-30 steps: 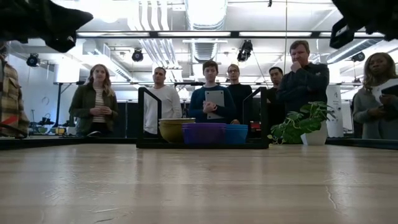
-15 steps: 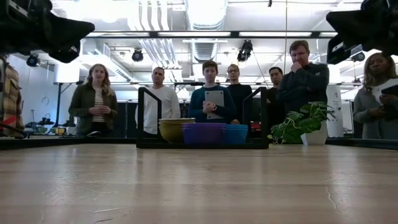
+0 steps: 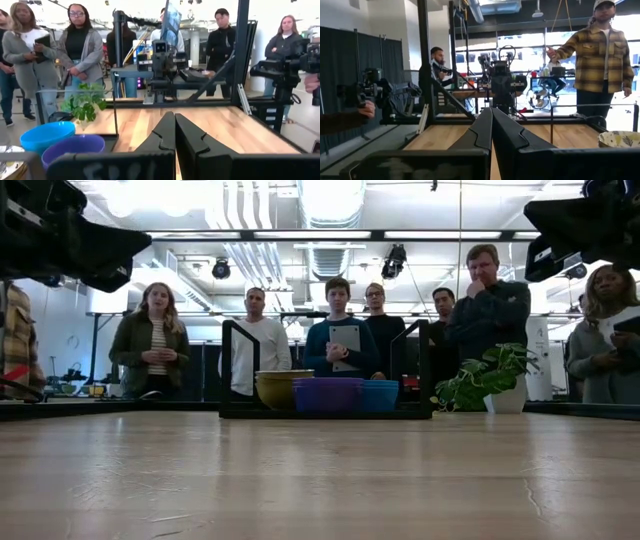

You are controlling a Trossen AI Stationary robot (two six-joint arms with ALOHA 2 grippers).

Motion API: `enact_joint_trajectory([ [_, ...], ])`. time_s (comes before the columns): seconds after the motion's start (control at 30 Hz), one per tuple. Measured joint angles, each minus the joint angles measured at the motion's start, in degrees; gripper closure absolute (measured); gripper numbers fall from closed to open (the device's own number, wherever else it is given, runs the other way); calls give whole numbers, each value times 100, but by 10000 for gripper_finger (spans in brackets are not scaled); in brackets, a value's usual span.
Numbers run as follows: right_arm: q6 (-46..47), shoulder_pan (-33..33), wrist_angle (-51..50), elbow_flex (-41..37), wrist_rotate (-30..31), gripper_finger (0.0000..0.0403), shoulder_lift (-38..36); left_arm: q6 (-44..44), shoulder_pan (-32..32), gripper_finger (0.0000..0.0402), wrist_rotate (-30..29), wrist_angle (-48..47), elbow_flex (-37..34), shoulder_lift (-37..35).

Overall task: Pick & Place Mini bowls
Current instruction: Return to Home Position

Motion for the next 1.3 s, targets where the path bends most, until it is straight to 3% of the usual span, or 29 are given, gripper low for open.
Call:
enact_joint_trajectory([
  [0.23,-44,0,-383,0,1,394,0,-6,7,402,-5,-484,-2,0],
  [0.7,-144,0,-1145,2,6,394,2,38,4,402,-4,-573,-7,26],
  [1.3,-107,-1,-1141,2,11,394,13,-1,0,402,-28,-465,-13,28],
])
